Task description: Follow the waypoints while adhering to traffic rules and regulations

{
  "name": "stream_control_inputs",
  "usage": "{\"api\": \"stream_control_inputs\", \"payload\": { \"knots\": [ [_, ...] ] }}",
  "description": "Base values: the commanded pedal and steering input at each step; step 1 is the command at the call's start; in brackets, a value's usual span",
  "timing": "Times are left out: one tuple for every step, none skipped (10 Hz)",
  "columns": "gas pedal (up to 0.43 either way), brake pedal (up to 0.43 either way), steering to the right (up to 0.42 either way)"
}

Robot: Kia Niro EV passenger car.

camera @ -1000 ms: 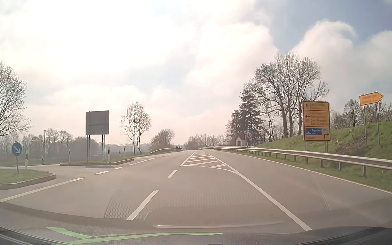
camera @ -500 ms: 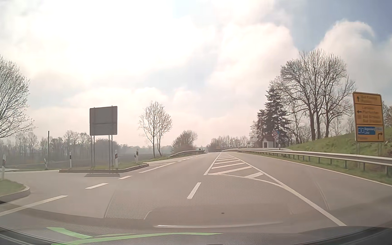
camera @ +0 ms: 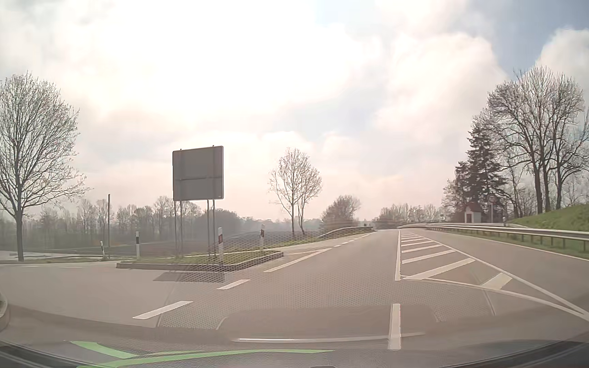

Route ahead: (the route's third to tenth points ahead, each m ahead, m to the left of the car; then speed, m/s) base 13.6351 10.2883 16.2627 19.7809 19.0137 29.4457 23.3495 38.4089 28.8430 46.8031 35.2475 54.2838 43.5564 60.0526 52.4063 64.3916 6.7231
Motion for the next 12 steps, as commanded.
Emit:
{"api": "stream_control_inputs", "payload": {
  "knots": [
    [0.000, 0.000, -0.295],
    [0.000, 0.000, -0.308],
    [0.020, 0.000, -0.318],
    [0.047, 0.000, -0.328],
    [0.059, 0.000, -0.335],
    [0.079, 0.000, -0.341],
    [0.079, 0.000, -0.346],
    [0.087, 0.000, -0.349],
    [0.110, 0.000, -0.351],
    [0.118, 0.000, -0.354],
    [0.118, 0.000, -0.354],
    [0.130, 0.000, -0.355]
  ]
}}
